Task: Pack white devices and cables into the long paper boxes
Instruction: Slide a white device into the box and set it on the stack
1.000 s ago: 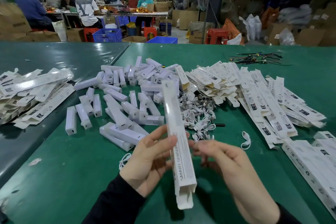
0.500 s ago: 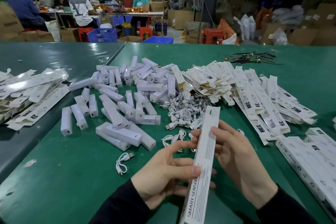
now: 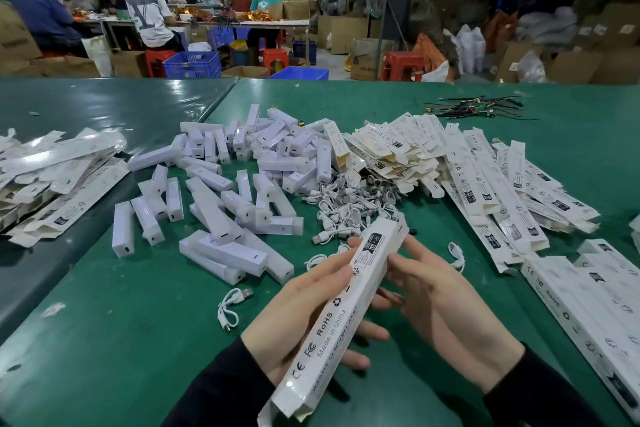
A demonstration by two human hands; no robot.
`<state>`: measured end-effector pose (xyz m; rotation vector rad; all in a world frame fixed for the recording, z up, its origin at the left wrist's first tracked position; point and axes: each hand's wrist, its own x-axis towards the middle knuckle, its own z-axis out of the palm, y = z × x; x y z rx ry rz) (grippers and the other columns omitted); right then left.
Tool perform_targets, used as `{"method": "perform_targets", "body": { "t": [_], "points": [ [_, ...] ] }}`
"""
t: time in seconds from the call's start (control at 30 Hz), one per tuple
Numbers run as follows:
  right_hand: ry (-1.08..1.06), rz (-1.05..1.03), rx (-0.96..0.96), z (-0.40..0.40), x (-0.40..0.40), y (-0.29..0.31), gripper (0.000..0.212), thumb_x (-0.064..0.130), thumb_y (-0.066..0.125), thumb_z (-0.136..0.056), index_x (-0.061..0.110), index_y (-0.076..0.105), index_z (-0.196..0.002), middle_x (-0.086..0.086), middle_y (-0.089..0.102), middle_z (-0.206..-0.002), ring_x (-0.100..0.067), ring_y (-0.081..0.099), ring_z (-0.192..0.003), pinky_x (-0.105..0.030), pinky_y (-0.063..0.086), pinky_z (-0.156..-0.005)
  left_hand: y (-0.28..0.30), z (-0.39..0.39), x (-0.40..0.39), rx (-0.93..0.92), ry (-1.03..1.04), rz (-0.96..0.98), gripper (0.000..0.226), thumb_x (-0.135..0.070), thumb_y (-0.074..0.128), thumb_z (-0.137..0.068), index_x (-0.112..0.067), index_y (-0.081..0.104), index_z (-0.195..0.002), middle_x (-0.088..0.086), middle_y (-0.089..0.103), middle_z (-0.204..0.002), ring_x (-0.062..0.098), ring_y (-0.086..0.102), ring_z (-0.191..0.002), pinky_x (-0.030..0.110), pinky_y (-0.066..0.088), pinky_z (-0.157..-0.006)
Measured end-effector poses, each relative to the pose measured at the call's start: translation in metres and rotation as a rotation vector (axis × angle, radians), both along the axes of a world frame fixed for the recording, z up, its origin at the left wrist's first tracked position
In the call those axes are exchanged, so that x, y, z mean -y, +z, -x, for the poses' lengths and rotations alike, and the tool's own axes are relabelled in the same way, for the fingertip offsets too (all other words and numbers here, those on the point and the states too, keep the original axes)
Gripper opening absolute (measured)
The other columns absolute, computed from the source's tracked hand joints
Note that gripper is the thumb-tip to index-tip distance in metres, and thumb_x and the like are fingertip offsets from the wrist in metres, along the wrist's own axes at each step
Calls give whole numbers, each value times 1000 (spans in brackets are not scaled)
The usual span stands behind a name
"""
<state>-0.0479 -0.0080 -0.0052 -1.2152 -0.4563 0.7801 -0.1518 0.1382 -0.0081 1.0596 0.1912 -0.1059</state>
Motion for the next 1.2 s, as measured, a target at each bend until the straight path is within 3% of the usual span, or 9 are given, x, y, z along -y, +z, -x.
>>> {"method": "perform_targets", "body": {
  "t": [0.13, 0.27, 0.4, 0.57, 0.7, 0.8, 0.93, 1.07, 1.2],
  "points": [
    [-1, -24, -62, 0, -2, -2, 39, 16, 53, -92, 19, 58, -130, -8, 69, -122, -19, 64, -100, -39, 46, -87, -1, 0, 0, 11, -59, 102, 32, -35, 50, -94, -38, 64, -123, 21, 68, -116, 34, 72, -81, 37, 60, -57],
    [-67, -56, -73, -1, -3, -6, 36, 16, 52, -90, 12, 62, -125, -14, 70, -106, -17, 61, -77, -29, 51, -68, -3, 0, 0, 43, 27, 107, 42, -16, 62, -80, -28, 69, -119, 26, 69, -105, 32, 71, -67, 39, 60, -55],
    [-131, 29, 68, 0, -3, -6, 37, 40, 57, -84, 20, 73, -111, -5, 74, -105, -13, 65, -83, -31, 51, -73, -6, -3, 1, 12, 167, 10, 55, -7, 66, -75, -16, 58, -129, 27, 70, -103, 35, 71, -71, 39, 60, -56],
    [-174, 54, 164, 1, 0, -7, 29, 19, 65, -83, 16, 73, -111, -9, 75, -104, -14, 67, -84, -29, 54, -72, -7, -3, 5, 20, 155, -44, 42, -16, 68, -71, -16, 72, -114, 23, 70, -110, 35, 71, -89, 44, 56, -82],
    [-180, 28, 109, 0, 0, -3, 50, 22, 69, -73, 17, 63, -122, -8, 74, -92, -14, 65, -79, -30, 53, -71, -6, -2, 4, 44, 112, 52, 45, -19, 65, -75, -17, 68, -120, 23, 68, -113, 39, 70, -88, 54, 55, -81],
    [-167, 28, 102, 4, -2, -2, 46, 15, 68, -80, 21, 59, -125, -14, 74, -95, -15, 67, -75, -24, 55, -62, -4, -1, 4, 40, 97, 35, 54, -21, 69, -71, -24, 65, -124, 24, 69, -111, 39, 70, -89, 56, 56, -79],
    [-142, 26, 125, 6, -1, -1, 37, 19, 64, -87, 28, 59, -122, -14, 75, -99, -18, 67, -78, -22, 54, -64, -3, 0, 3, 45, 110, -3, 60, -17, 70, -72, -32, 57, -129, 26, 69, -106, 36, 70, -84, 54, 59, -72],
    [-121, 14, 186, 10, -1, 3, 39, 39, 71, -72, 37, 66, -110, -11, 75, -92, -19, 65, -78, -31, 54, -70, -3, 2, 3, 69, 105, -89, 58, -16, 69, -77, -42, 55, -127, 19, 71, -98, 32, 70, -82, 58, 55, -77],
    [-148, 15, 215, 9, -1, 1, 44, 28, 76, -66, 31, 68, -110, -22, 71, -96, -23, 65, -82, -44, 49, -79, -2, 2, 4, 97, 86, -157, 51, -16, 68, -84, -47, 59, -122, 14, 72, -99, 30, 69, -86, 59, 55, -77]
  ]
}}
